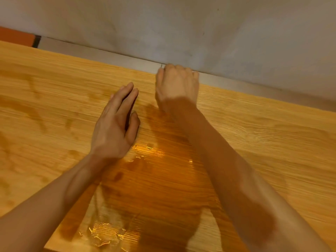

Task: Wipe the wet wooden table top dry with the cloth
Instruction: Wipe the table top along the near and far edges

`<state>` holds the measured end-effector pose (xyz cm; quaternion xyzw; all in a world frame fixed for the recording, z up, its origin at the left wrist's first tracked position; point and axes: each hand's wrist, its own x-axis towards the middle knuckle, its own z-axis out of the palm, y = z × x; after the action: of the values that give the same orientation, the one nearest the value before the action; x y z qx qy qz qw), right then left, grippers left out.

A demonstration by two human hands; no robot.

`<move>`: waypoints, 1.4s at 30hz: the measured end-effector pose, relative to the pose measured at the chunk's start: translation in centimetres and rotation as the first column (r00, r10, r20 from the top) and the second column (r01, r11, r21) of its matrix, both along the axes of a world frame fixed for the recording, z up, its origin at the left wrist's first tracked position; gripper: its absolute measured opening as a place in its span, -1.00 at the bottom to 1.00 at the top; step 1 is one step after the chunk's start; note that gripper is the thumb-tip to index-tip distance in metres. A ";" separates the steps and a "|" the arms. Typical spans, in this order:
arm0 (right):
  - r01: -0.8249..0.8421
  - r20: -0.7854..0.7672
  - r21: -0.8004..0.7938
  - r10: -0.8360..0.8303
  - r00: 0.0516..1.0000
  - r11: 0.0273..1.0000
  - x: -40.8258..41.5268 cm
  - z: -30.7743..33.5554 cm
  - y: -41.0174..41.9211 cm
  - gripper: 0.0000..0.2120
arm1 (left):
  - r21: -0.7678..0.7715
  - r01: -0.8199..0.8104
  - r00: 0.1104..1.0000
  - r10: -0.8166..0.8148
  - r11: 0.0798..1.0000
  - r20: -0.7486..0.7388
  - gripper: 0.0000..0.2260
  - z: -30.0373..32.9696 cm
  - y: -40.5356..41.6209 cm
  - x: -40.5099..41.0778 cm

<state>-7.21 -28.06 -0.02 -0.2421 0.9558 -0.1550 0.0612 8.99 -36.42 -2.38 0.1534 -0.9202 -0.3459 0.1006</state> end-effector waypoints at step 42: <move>-0.123 0.059 0.011 0.122 0.991 0.992 4.0 0.3 -12.8 -0.72 | -0.205 -0.089 0.992 0.104 0.975 0.065 -0.53 0.2 -9.4 6.3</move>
<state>-3.17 -40.90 0.28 -0.2954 0.9380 -0.1509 0.1002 15.26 -45.87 -2.16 0.2000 -0.9450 -0.2397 0.0974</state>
